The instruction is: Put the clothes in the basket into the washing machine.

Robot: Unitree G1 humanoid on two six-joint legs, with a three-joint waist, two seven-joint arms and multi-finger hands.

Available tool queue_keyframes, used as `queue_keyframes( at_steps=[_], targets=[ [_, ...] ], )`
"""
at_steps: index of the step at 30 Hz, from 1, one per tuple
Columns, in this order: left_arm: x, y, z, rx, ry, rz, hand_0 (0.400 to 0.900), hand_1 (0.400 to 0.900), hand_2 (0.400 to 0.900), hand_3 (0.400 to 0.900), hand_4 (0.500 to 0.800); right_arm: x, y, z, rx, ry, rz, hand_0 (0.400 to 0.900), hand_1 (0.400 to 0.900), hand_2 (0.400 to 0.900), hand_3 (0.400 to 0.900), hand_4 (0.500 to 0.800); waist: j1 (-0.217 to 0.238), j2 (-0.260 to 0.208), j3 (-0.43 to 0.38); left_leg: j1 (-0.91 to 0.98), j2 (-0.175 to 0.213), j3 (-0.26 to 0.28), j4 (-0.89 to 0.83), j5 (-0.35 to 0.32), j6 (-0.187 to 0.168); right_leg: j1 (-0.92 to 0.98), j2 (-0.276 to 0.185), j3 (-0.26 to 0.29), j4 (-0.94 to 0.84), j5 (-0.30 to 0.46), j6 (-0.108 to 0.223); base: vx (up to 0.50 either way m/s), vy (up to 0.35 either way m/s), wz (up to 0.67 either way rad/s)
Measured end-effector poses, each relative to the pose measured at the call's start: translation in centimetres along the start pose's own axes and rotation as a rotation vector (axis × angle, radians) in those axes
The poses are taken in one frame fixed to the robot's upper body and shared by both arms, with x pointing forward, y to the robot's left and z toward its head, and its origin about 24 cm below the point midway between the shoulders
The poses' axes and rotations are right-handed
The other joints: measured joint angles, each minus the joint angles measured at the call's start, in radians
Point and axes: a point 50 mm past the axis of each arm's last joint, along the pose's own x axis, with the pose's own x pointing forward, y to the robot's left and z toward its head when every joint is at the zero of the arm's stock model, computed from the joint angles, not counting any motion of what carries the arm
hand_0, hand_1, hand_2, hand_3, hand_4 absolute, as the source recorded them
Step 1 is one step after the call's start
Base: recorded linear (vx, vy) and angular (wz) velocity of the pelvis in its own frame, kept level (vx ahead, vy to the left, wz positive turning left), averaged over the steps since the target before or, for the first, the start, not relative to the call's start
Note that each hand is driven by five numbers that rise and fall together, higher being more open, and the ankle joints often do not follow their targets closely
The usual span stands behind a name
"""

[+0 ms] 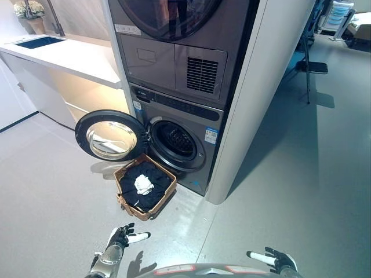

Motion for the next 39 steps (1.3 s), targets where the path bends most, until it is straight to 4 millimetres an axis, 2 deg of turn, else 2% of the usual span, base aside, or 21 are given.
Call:
queue_keyframes(
  at_steps=[6,11,13,15,17,19,21,23,24,26,29,33,34,35,36,38,39],
  targets=[
    [0.0,0.2,-0.1,-0.016,0.005,0.006,0.9,0.9,0.9,0.9,0.8,0.1,0.0,0.1,-0.001,0.009,-0.002,0.9,0.9,0.9,0.9,0.8,0.016,-0.024,0.019,-0.004,-0.012,-0.003,0.012,-0.007,0.004,-0.004,-0.004,0.008,0.005,0.002,0.002,-0.01,0.133,-0.06],
    [0.0,0.4,-0.3,-0.013,0.012,0.009,0.9,0.9,0.9,0.9,0.8,0.1,0.0,0.1,-0.001,0.018,-0.001,0.9,0.9,0.9,0.9,0.8,0.036,-0.048,0.036,-0.005,-0.032,0.008,0.012,-0.013,0.02,-0.025,-0.021,0.021,0.025,0.007,0.013,0.0,0.208,-0.05],
    [0.0,0.5,-0.2,-0.012,0.009,0.011,0.9,0.9,0.9,0.9,0.8,0.2,0.0,0.2,0.005,0.015,0.0,0.9,0.9,0.9,0.9,0.8,0.036,-0.052,0.043,-0.01,-0.052,0.007,0.015,-0.018,0.039,-0.056,-0.033,0.019,0.072,0.011,0.021,-0.02,0.217,0.03],
    [0.0,0.7,-0.2,-0.008,0.008,0.011,0.9,0.9,0.9,0.9,0.8,0.4,0.0,0.9,0.011,0.01,-0.001,0.9,0.9,0.9,0.9,0.8,0.04,-0.058,0.059,-0.02,-0.078,-0.018,0.045,-0.039,0.074,-0.119,-0.045,0.023,0.162,0.018,0.028,0.0,0.2,0.12],
    [0.1,1.0,0.2,-0.005,0.001,0.015,0.9,0.9,0.9,0.9,0.8,0.4,0.1,1.1,0.011,0.006,0.007,0.9,0.9,0.9,0.9,0.8,0.028,-0.066,0.072,-0.017,-0.097,-0.008,0.063,-0.05,0.095,-0.115,-0.069,0.021,0.165,0.045,0.047,0.02,0.143,0.2],
    [0.3,1.1,1.0,-0.003,-0.02,0.013,0.9,0.9,0.9,0.9,0.8,0.2,-0.2,-0.4,0.007,0.056,-0.002,0.9,0.9,0.9,0.9,0.8,0.007,-0.056,0.088,-0.013,-0.102,-0.025,0.064,-0.041,0.118,-0.131,-0.086,0.022,0.214,0.063,0.051,0.01,0.078,0.27],
    [0.4,1.4,1.2,0.002,-0.029,0.018,0.9,0.9,0.9,0.9,0.8,-0.1,-0.5,-1.8,0.004,0.101,-0.009,0.9,0.9,0.9,0.9,0.8,-0.003,-0.062,0.095,-0.014,-0.114,-0.039,0.069,-0.038,0.13,-0.143,-0.091,0.05,0.253,0.071,0.054,0.01,0.05,0.32],
    [0.5,1.5,1.5,0.007,-0.033,0.02,0.9,0.9,0.9,0.9,0.8,-0.2,-0.7,-2.2,0.002,0.111,-0.018,0.9,0.9,0.9,0.9,0.8,-0.017,-0.06,0.116,-0.022,-0.12,-0.052,0.084,-0.04,0.146,-0.166,-0.1,0.082,0.3,0.108,0.087,0.04,0.033,0.4],
    [0.5,1.5,1.4,0.007,-0.031,0.02,0.9,0.9,0.9,0.9,0.8,-0.3,-0.8,-2.4,0.001,0.118,-0.019,0.9,0.9,0.9,0.9,0.8,-0.032,-0.05,0.123,-0.019,-0.122,-0.067,0.078,-0.032,0.159,-0.183,-0.105,0.083,0.309,0.121,0.091,0.09,0.022,0.39],
    [0.5,1.6,1.2,0.006,-0.022,0.026,0.9,0.9,0.9,0.9,0.8,-0.3,-0.7,-2.6,0.002,0.124,-0.014,0.9,0.9,0.9,0.9,0.8,-0.036,-0.041,0.131,-0.015,-0.128,-0.076,0.07,-0.024,0.172,-0.187,-0.103,0.086,0.221,0.117,0.098,0.11,0.017,0.35],
    [0.4,1.7,0.7,0.009,-0.001,0.03,0.9,0.9,0.9,0.9,0.8,-0.3,-0.6,-2.6,0.01,0.122,-0.013,0.9,0.9,0.9,0.9,0.8,-0.055,-0.044,0.134,-0.006,-0.135,-0.106,0.068,-0.016,0.172,-0.178,-0.1,0.096,0.072,0.119,0.096,0.1,0.004,0.3],
    [0.4,1.7,0.7,0.009,-0.001,0.03,0.9,0.9,0.9,0.9,0.8,-0.3,-0.3,-2.4,0.044,0.119,-0.01,0.9,0.9,0.9,0.9,0.8,-0.059,-0.05,0.142,0.026,-0.142,-0.153,0.06,-0.023,0.165,-0.144,-0.07,0.135,0.057,0.126,0.093,0.11,-0.033,0.32],
    [0.4,1.8,0.7,0.011,-0.002,0.032,0.9,0.9,0.9,0.9,0.8,-0.4,0.0,-2.7,0.046,0.124,-0.005,0.9,0.9,0.9,0.9,0.8,-0.058,-0.067,0.14,0.031,-0.153,-0.165,0.063,-0.031,0.159,-0.128,-0.069,0.139,0.082,0.169,0.12,0.12,-0.047,0.25],
    [0.4,1.8,0.6,0.01,0.003,0.035,0.9,0.9,0.9,0.9,0.8,-0.5,0.2,-3.2,0.048,0.139,0.0,0.9,0.9,0.9,0.9,0.8,-0.044,-0.093,0.134,0.04,-0.176,-0.167,0.07,-0.048,0.151,-0.112,-0.075,0.151,0.107,0.174,0.134,0.12,-0.053,0.26],
    [0.3,1.6,0.3,0.008,0.011,0.033,0.9,0.9,0.9,0.9,0.8,-0.3,0.4,-2.3,0.051,0.114,0.003,0.9,0.9,0.9,0.9,0.8,-0.033,-0.085,0.137,0.028,-0.173,-0.154,0.102,-0.073,0.146,-0.119,-0.072,0.164,0.117,0.17,0.125,0.12,-0.06,0.27],
    [0.4,0.8,0.5,0.001,0.012,0.017,0.9,0.9,0.9,0.9,0.8,0.0,0.8,-0.8,0.056,0.059,0.018,0.9,0.9,0.9,0.9,0.8,-0.056,-0.07,0.133,0.002,-0.16,-0.185,0.137,-0.096,0.139,-0.12,-0.07,0.161,0.132,0.17,0.125,0.16,-0.088,0.3],
    [0.5,0.5,0.6,-0.002,0.009,0.009,0.9,0.9,0.9,0.9,0.8,0.0,0.9,-0.8,0.057,0.059,0.019,0.9,0.9,0.9,0.9,0.8,-0.058,-0.069,0.129,0.002,-0.153,-0.197,0.139,-0.096,0.136,-0.12,-0.066,0.159,0.14,0.169,0.125,0.19,-0.119,0.3]
  ],
)
